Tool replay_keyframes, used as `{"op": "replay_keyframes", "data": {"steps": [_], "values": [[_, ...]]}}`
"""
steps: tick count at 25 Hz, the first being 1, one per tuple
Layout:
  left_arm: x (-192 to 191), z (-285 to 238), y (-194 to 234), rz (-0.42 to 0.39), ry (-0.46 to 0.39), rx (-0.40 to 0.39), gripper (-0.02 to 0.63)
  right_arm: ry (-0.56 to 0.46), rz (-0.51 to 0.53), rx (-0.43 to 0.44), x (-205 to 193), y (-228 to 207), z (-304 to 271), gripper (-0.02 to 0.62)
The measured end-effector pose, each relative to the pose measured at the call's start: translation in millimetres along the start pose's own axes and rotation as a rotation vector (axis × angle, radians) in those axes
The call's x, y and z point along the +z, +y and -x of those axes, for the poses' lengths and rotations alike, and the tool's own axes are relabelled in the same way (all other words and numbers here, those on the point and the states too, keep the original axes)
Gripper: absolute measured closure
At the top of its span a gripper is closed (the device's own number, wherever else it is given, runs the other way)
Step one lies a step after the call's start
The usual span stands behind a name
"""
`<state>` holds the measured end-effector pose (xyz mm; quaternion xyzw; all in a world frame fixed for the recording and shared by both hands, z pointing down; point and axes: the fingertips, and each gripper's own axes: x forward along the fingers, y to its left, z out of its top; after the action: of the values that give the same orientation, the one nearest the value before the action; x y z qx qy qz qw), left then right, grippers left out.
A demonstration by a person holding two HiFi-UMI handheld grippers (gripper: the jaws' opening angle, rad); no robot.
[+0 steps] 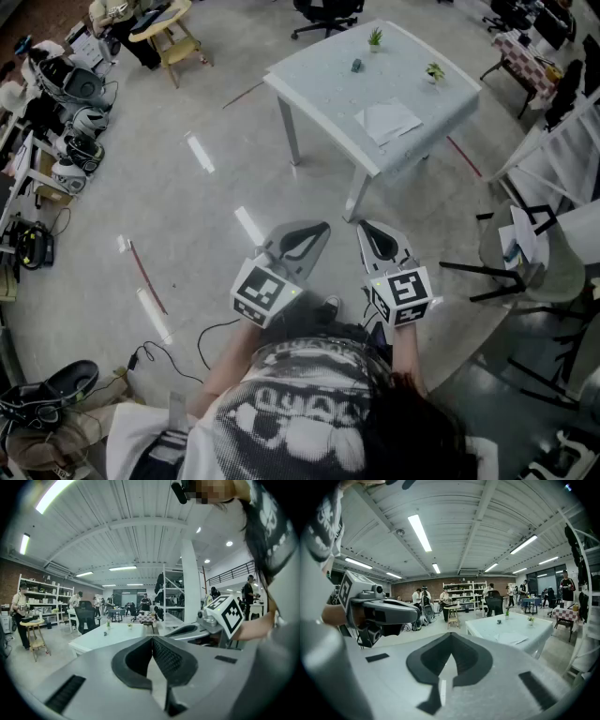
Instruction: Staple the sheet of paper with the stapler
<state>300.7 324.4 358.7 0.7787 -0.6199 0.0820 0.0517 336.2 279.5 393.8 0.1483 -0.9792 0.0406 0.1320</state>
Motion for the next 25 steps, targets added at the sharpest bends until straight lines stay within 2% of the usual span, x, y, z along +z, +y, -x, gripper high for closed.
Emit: {"op": "replay_keyframes", "data": {"steps": [15, 21, 25], "values": [[-5, -12, 7, -0.005, 0.037, 0.026, 0.601, 0.005, -0.023, 0.066, -8, -6, -16, 0.594], [-6, -26, 27, 0.001, 0.043, 0.027, 0.603, 0.016, -0.028, 0.065, -5, -25, -40, 0.594], [-8, -41, 59, 0.007, 0.053, 0.011, 0.602, 0.019, -0.047, 0.042, 1, -39, -69, 0.592]]}}
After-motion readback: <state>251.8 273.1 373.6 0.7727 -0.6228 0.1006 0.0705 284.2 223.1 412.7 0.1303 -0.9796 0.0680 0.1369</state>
